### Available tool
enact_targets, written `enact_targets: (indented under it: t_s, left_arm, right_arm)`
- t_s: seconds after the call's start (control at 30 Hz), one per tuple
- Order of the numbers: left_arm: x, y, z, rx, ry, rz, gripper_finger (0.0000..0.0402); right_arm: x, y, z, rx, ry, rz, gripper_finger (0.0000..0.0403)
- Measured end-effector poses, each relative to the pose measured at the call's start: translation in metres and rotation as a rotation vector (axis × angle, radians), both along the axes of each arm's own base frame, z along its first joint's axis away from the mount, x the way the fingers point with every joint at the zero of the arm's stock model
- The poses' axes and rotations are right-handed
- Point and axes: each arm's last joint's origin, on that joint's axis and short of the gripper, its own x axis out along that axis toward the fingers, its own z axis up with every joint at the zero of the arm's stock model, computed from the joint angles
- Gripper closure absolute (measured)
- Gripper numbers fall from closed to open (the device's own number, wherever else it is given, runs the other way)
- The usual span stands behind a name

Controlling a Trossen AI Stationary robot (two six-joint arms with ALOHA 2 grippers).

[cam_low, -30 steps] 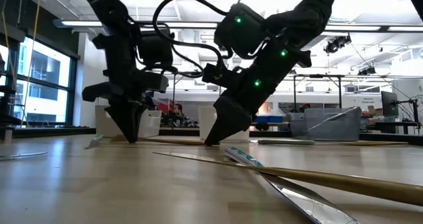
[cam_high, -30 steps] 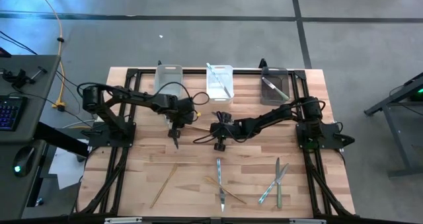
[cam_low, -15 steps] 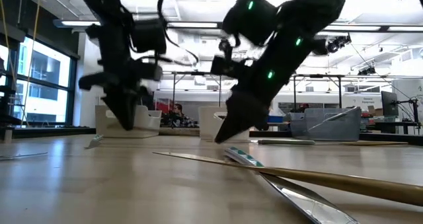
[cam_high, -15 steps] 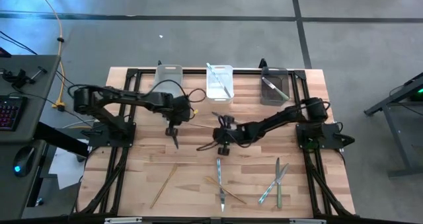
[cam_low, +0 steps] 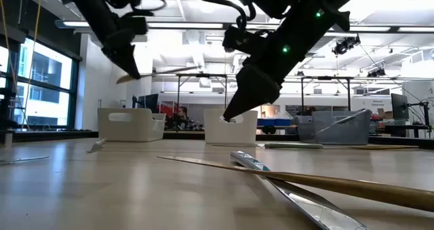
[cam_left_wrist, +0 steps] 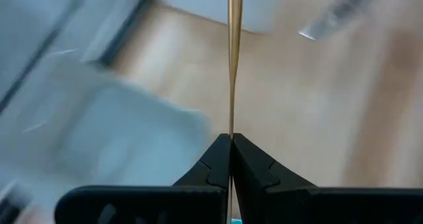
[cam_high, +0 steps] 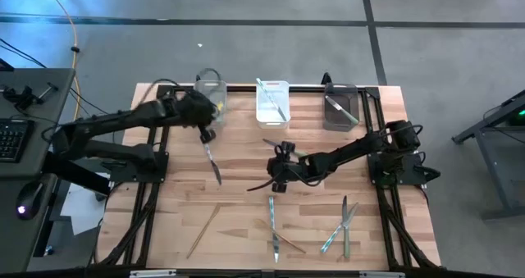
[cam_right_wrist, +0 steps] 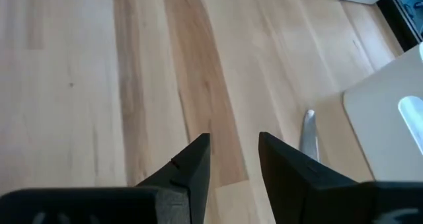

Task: Sort silverware by color (type)
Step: Put the top left gold table knife into the gray bin

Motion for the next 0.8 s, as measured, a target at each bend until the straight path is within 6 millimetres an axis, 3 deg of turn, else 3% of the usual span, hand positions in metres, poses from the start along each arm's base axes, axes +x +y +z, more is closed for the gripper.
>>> enact_targets:
  t_s: [0.2, 0.43, 0.8]
  left_arm:
    - [-0.023, 0.03, 0.006, -0.007, -0.054, 0.204, 0.0401]
    - [-0.024, 0.065, -0.021, -0.007, -0.076, 0.308, 0.0401]
    - [-0.031, 0.069, -0.061, -0.027, -0.107, 0.39, 0.0401]
  right_arm:
    - [0.0, 0.0, 0.001, -0.001, -0.005, -0.002, 0.029]
    - [0.001, 0.0, 0.001, 0.004, -0.011, -0.007, 0.029]
    - [0.001, 0.0, 0.002, -0.012, -0.007, 0.001, 0.029]
